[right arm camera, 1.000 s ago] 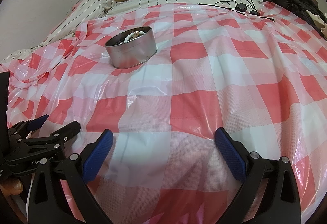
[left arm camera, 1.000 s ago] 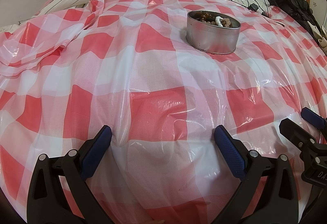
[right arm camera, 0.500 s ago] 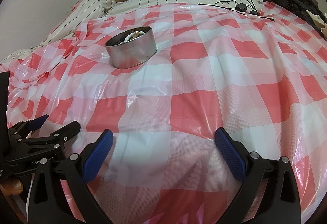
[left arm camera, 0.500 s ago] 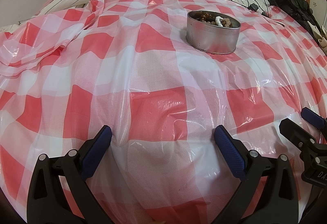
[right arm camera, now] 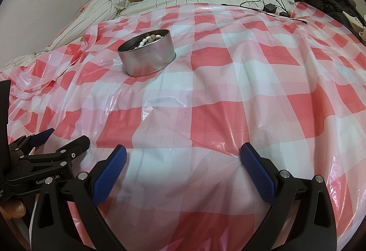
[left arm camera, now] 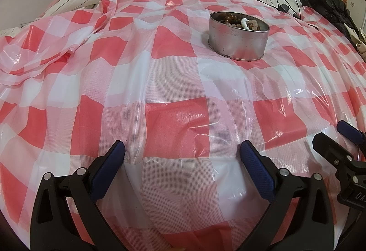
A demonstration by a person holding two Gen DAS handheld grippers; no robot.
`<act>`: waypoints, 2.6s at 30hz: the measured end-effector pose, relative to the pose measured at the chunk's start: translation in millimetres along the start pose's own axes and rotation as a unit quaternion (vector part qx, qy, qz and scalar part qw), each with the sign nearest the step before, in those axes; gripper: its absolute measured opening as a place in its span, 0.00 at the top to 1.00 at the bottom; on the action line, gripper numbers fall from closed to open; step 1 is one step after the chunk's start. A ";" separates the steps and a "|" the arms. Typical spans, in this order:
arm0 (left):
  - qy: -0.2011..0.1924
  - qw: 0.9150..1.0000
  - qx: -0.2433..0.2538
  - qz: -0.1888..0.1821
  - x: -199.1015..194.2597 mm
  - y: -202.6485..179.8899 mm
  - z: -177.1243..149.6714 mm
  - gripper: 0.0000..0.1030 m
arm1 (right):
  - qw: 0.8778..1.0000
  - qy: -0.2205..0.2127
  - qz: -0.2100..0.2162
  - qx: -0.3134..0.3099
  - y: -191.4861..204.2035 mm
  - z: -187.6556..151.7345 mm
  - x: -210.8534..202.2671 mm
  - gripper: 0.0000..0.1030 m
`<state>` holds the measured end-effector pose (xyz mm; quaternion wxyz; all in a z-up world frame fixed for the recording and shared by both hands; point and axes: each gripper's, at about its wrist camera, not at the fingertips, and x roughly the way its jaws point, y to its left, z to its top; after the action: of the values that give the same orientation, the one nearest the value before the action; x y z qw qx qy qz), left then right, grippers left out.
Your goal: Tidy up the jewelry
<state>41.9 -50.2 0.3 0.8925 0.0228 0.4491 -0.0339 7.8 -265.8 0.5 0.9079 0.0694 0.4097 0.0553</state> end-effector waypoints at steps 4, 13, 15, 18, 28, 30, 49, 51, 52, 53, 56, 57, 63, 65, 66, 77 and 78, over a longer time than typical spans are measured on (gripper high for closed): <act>0.000 1.000 0.000 0.000 -0.1 0.0 0.1 0.07 | 1.000 0.000 0.000 0.000 0.0 0.0 0.0 0.07; 0.000 1.000 0.000 0.000 0.4 0.3 0.0 0.07 | 1.000 0.000 -0.001 0.000 0.1 0.0 0.0 0.07; 0.000 1.000 0.000 0.000 0.3 0.3 0.0 0.07 | 1.000 0.000 -0.001 0.000 0.4 0.3 -0.1 0.07; 0.000 1.000 0.000 0.000 0.2 0.3 0.1 0.07 | 1.000 0.000 0.000 0.000 0.1 0.0 0.0 0.07; 0.000 1.000 0.001 0.001 0.3 0.3 -0.3 0.07 | 1.000 0.001 -0.001 -0.001 -0.7 0.1 -0.5 0.07; 0.000 1.000 0.001 0.001 0.3 0.3 -0.3 0.07 | 1.000 0.001 -0.001 -0.001 -0.6 0.0 -0.5 0.07; 0.000 1.000 0.001 0.001 0.4 0.3 -0.4 0.07 | 1.000 0.001 -0.001 -0.001 -0.2 0.0 -0.5 0.07; 0.000 1.000 0.001 0.001 0.3 0.3 -0.3 0.07 | 1.000 0.001 -0.001 -0.001 -0.2 0.0 -0.5 0.07; 0.000 1.000 0.001 0.001 0.4 0.3 -0.3 0.07 | 1.000 0.001 -0.001 -0.001 -0.2 0.0 -0.5 0.07; 0.000 1.000 0.001 0.001 0.3 0.2 -0.1 0.07 | 1.000 0.001 -0.001 -0.001 -0.2 0.0 -0.5 0.07; 0.000 1.000 0.001 0.001 0.3 0.3 0.0 0.07 | 1.000 0.001 -0.001 -0.001 -1.1 -0.2 -0.7 0.07; 0.000 1.000 0.000 0.000 0.4 0.4 0.0 0.07 | 1.000 0.001 -0.001 -0.001 -1.5 -0.2 -0.9 0.07; 0.000 1.000 0.000 -0.001 1.1 1.2 -0.7 0.07 | 1.000 0.001 -0.001 -0.001 -1.0 -0.2 -0.7 0.07; 0.000 1.000 0.000 0.000 1.0 0.6 -0.3 0.07 | 1.000 0.001 -0.001 -0.001 -1.2 -0.1 -0.9 0.07; 0.000 1.000 -0.001 -0.001 0.9 0.7 -0.3 0.07 | 1.000 0.001 -0.001 -0.001 -1.0 -0.2 -0.7 0.07; -0.007 1.000 -0.001 0.010 -0.8 1.9 -2.0 0.07 | 1.000 0.001 -0.001 -0.001 -0.9 -0.1 -0.7 0.07; -0.005 1.000 0.001 0.013 -0.9 0.7 -1.5 0.07 | 1.000 0.001 -0.001 -0.001 -0.8 -0.1 -0.8 0.07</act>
<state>40.2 -49.4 0.1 0.8952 0.0289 0.4441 -0.0232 7.2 -266.6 0.9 0.9077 0.0677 0.4105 0.0547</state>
